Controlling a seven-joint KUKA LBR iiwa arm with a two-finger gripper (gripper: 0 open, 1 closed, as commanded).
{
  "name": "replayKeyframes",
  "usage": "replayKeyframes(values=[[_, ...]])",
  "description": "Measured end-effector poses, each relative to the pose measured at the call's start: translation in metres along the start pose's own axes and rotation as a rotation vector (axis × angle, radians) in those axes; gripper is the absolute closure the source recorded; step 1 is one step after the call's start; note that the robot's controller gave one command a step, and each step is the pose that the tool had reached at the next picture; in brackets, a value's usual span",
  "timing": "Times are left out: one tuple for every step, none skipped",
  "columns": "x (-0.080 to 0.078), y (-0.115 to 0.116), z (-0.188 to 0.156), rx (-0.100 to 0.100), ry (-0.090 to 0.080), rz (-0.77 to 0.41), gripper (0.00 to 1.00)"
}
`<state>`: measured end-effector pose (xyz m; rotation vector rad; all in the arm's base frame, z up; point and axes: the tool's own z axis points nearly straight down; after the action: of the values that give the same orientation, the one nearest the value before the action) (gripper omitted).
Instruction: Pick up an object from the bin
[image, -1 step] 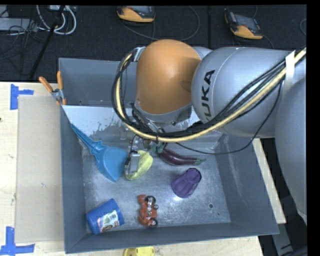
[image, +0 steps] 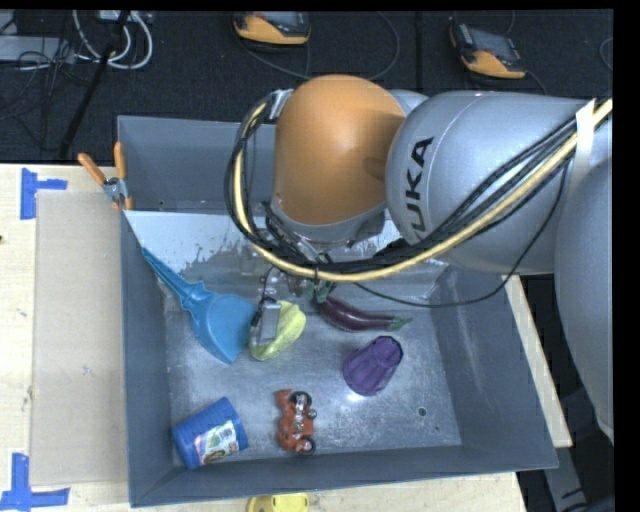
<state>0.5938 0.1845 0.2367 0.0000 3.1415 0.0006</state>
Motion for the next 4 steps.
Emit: replayKeyframes(values=[[-0.006, -0.015, 0.048, -0.002, -0.006, -0.010, 0.00], [0.027, -0.048, 0.090, 0.001, 0.002, -0.087, 0.00], [0.034, -0.062, 0.112, 0.000, 0.002, 0.050, 0.00], [0.014, -0.065, 0.123, -0.001, 0.000, 0.030, 0.00]])
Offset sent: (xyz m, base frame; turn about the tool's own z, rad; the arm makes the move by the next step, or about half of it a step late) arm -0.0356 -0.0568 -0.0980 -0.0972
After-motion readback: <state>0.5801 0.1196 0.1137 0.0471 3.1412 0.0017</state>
